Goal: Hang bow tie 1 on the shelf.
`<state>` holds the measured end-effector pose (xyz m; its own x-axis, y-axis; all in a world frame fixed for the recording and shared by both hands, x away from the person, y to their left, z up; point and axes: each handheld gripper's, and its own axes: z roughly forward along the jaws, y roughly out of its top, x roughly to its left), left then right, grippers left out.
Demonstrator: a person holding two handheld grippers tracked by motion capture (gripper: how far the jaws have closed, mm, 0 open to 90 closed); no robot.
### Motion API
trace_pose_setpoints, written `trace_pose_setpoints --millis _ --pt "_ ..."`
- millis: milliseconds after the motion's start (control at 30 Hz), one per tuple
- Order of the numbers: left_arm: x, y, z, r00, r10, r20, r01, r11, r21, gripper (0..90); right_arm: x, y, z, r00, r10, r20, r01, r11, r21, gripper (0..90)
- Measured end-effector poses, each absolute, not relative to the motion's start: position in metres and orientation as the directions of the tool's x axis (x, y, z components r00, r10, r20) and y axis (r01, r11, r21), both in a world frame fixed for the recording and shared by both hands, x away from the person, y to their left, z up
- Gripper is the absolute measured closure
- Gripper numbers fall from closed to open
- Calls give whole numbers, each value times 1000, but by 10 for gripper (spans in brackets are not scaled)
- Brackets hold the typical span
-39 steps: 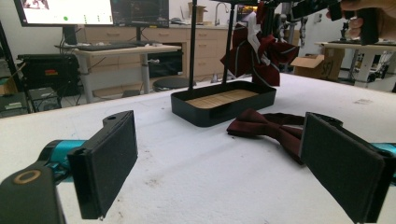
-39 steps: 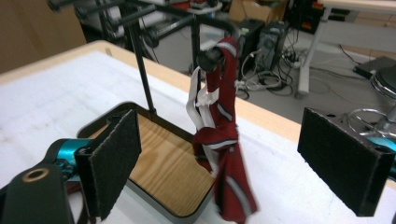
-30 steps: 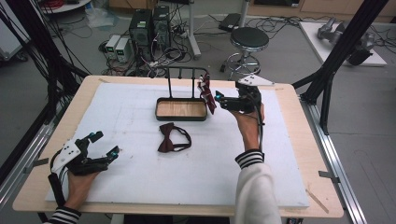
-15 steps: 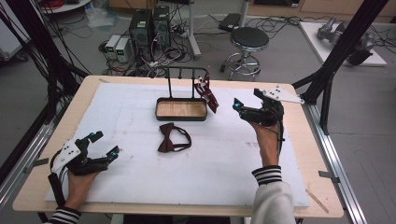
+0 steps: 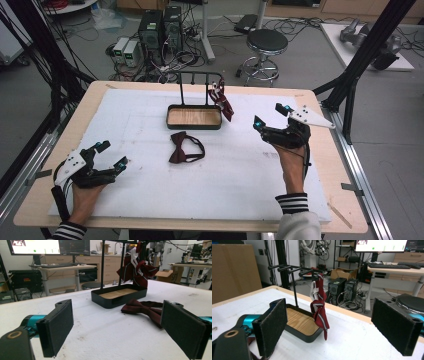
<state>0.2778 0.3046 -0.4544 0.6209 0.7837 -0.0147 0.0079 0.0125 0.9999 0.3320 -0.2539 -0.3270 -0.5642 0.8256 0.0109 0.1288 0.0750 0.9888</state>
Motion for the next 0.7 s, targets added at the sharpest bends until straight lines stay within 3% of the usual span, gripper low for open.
trace_pose_setpoints --millis 700 --pt "278 304 -454 620 784 -16 8 14 1000 119 312 -252 -337 -578 816 -6 83 67 994 125"
